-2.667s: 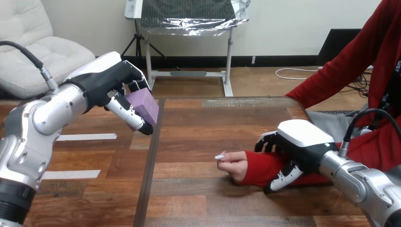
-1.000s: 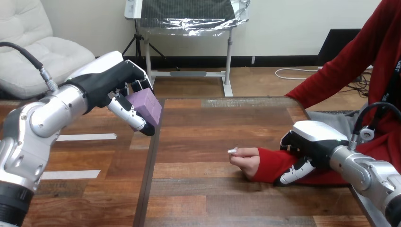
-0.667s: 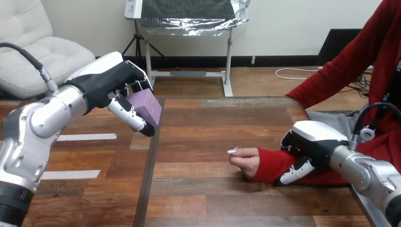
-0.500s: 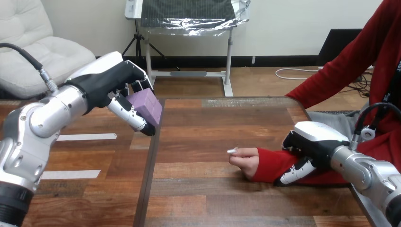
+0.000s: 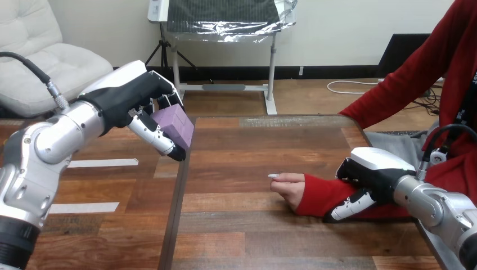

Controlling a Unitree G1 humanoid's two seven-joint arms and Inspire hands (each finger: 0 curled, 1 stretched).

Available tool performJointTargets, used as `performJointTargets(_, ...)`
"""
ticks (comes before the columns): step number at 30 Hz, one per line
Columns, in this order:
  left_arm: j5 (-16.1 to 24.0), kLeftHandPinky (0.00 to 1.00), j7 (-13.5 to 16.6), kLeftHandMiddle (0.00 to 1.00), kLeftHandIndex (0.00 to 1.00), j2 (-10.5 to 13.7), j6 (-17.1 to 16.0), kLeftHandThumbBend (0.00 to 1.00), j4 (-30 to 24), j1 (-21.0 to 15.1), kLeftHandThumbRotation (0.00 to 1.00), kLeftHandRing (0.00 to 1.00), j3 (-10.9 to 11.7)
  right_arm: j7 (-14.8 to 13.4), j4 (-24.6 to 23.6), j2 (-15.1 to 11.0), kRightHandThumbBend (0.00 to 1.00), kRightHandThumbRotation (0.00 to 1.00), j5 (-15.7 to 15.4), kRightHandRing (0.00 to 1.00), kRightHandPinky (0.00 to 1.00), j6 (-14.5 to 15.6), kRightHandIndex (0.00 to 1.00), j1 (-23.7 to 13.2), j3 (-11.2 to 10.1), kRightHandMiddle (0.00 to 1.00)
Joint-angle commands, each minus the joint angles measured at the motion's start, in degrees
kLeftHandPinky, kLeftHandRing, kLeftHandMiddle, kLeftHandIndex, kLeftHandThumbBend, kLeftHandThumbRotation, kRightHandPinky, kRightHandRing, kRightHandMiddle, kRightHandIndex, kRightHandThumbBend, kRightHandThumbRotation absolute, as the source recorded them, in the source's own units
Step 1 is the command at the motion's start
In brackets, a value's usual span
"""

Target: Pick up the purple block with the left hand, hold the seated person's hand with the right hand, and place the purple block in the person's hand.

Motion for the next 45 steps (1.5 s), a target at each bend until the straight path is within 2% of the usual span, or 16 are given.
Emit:
performJointTargets(1,-0.9,0.15,1.7,0.28,0.38,0.4,-0.3,0.85,0.5,-2.3,0.00,0.20,2.7,-0.6,-1.4,0.4,0.76,0.34,1.5,0.30,0.28,-2.0,0.34,-1.1,-1.1,0.35)
performJointTargets(5,-0.9,0.15,1.9,0.28,0.38,0.4,-0.2,0.84,0.9,-2.4,0.00,0.21,2.5,-0.6,-2.1,0.2,0.76,0.35,1.6,0.30,0.28,-1.9,0.34,-1.4,-1.2,0.34)
performJointTargets(13,-0.3,0.15,2.3,0.29,0.38,0.3,0.5,0.84,0.8,-2.6,0.00,0.21,2.1,0.4,-4.4,-0.8,0.75,0.38,3.6,0.29,0.27,-2.6,0.32,-1.6,-2.8,0.33)
performJointTargets(22,-0.4,0.13,2.9,0.26,0.39,0.3,-0.7,0.85,1.5,-2.7,0.00,0.18,2.1,1.6,-7.0,-1.7,0.75,0.39,5.5,0.30,0.28,-3.4,0.32,-1.6,-4.5,0.33)
performJointTargets(29,-0.1,0.12,2.7,0.25,0.39,0.3,0.8,0.85,1.6,-3.1,0.00,0.17,1.8,3.1,-9.8,-2.6,0.75,0.41,6.5,0.28,0.25,-2.9,0.31,-1.5,-5.7,0.33)
performJointTargets(38,-0.5,0.13,2.7,0.28,0.39,0.1,-0.2,0.84,2.9,-3.6,0.00,0.20,1.8,3.7,-13.3,-3.3,0.77,0.41,7.8,0.25,0.22,-2.7,0.29,-1.1,-7.3,0.30)
performJointTargets(45,-0.6,0.11,3.0,0.24,0.39,-0.2,-1.0,0.84,4.1,-4.1,0.00,0.16,1.7,4.6,-16.1,-4.0,0.77,0.41,8.5,0.24,0.21,-2.6,0.28,-0.7,-8.1,0.29)
